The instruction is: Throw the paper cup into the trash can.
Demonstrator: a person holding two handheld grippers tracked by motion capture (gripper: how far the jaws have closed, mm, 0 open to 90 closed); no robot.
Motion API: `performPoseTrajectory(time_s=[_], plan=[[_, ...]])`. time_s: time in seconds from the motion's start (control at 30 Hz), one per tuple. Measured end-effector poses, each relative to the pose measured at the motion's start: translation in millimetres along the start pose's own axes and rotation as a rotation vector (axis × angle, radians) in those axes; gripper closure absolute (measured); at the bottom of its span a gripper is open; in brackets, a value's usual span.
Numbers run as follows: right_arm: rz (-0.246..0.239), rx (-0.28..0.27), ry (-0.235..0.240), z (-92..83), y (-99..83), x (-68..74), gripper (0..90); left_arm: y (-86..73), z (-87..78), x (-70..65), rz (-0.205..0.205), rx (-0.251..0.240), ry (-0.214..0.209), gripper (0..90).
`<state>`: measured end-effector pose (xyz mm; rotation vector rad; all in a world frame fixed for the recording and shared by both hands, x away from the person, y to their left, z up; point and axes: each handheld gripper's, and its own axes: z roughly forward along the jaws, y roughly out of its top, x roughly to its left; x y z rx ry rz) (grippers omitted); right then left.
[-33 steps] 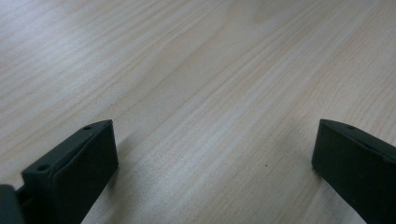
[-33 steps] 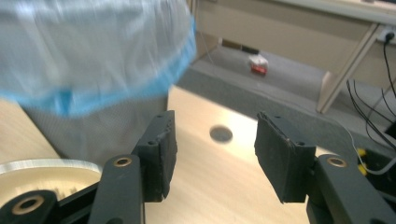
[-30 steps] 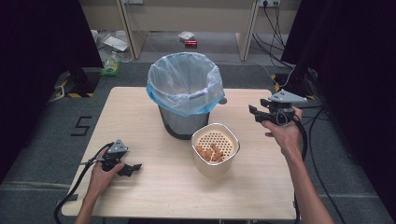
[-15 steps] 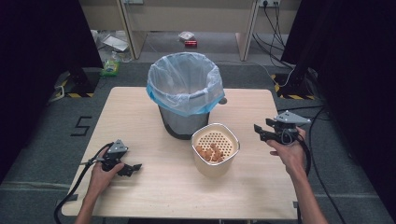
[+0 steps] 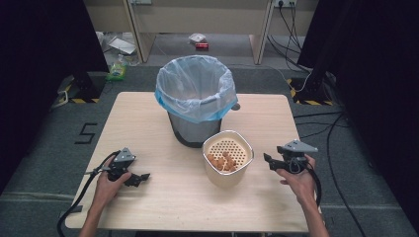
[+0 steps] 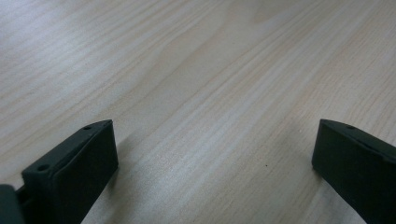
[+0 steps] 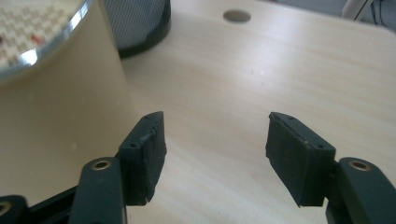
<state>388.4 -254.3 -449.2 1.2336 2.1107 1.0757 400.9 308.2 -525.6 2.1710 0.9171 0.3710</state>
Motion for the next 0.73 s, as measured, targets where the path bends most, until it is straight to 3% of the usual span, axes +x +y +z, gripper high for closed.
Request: performPoseTrajectory(time_s=[0.07, 0.4, 0.5, 0.73], plan=[[0.021, 0.013, 0.013, 1.7, -9.1, 2.6, 37.0, 0.0, 0.0, 0.0, 0.0, 0.0, 0.0, 0.0], [0.008, 0.103, 0.012, 11.0, -48.6, 15.9, 33.2, 0.0, -0.1, 0.0, 0.0, 0.001, 0.0, 0.0], [-0.005, 0.162, 0.008, 14.6, -56.9, 19.7, 30.2, 0.0, -0.1, 0.0, 0.0, 0.001, 0.0, 0.0], [-0.012, 0.136, 0.015, 17.4, -66.5, 23.7, 25.8, 0.0, -0.1, 0.0, 0.0, 0.0, 0.0, 0.0]])
